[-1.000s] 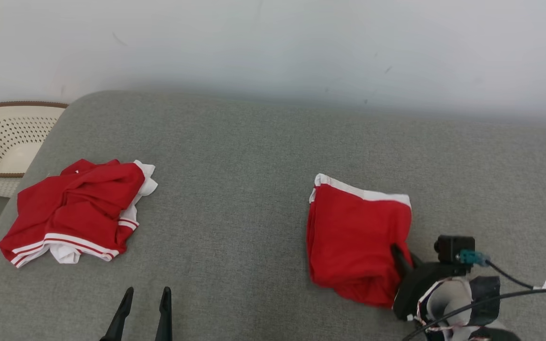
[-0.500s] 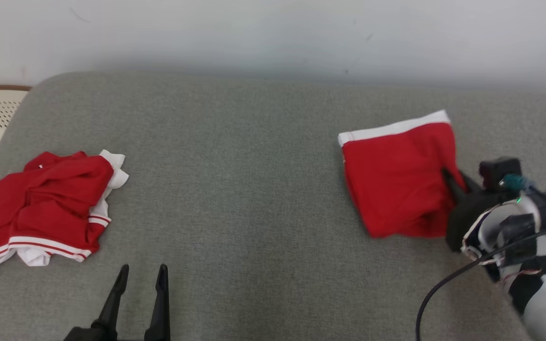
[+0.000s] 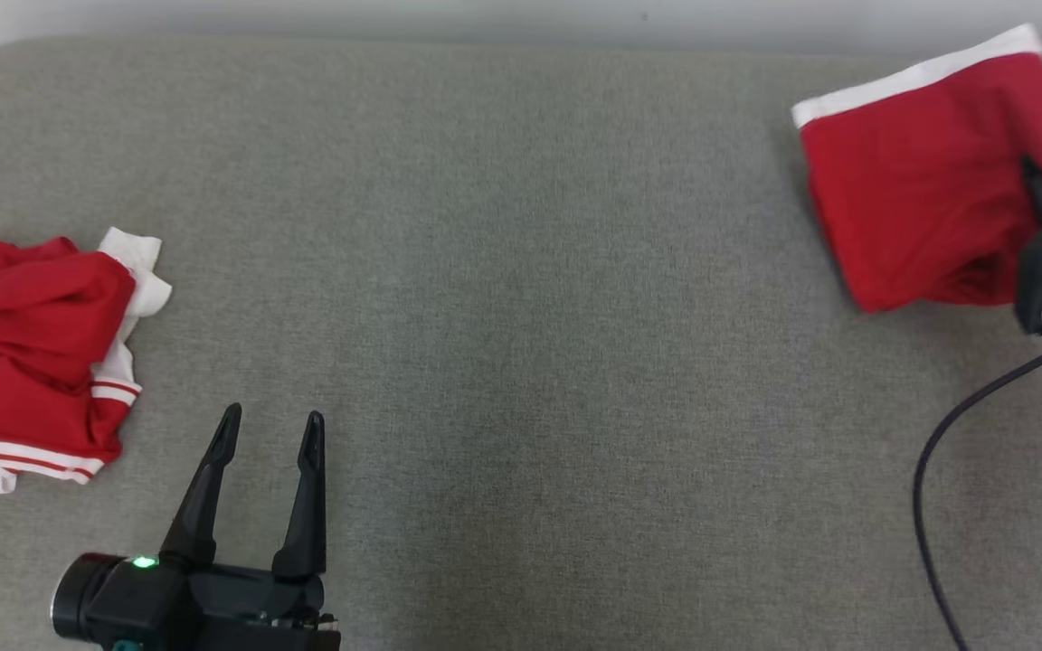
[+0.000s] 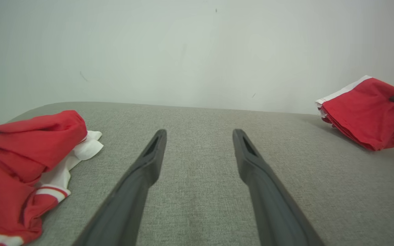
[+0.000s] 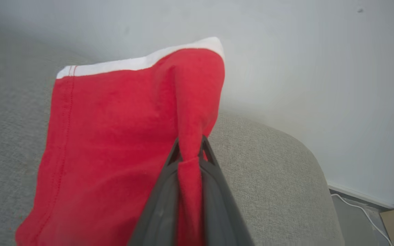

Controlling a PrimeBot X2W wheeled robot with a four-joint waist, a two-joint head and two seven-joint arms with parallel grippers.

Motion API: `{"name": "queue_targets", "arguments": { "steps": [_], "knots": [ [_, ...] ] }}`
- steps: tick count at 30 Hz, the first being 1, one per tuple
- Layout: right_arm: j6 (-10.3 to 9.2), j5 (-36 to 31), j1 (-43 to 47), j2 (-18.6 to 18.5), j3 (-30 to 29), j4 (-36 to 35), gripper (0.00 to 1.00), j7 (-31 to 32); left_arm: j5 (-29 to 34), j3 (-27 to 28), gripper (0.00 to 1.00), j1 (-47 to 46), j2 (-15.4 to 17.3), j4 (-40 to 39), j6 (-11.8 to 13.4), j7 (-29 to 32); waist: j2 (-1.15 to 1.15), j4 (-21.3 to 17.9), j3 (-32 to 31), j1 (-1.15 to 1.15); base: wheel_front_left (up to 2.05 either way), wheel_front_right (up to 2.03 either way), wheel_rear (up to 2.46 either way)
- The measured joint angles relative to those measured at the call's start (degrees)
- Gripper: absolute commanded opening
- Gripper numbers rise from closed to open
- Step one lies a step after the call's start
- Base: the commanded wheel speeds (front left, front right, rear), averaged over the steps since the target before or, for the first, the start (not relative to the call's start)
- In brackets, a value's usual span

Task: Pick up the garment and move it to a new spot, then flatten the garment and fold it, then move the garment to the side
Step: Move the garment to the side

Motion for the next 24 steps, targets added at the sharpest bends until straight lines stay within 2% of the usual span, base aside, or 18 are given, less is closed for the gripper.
{"name": "queue_targets", "arguments": {
  "steps": [13,24],
  "knots": [
    [0.01,1.3,-5.6,-6.3,1.8,3.6,0.00,1.0,2.3,0.4,1.00,-1.9,0.7,-5.6,-0.9,0.0,0.00,-1.4,7.2,0.00,0.00,0.00,0.00],
    [0.01,0.9,-9.4,-8.3,3.6,4.4,0.00,0.5,3.0,0.8,1.00,-1.8,1.2,-8.2,-0.4,0.0,0.00,-2.4,9.3,-0.01,0.00,0.00,0.00]
  ]
}}
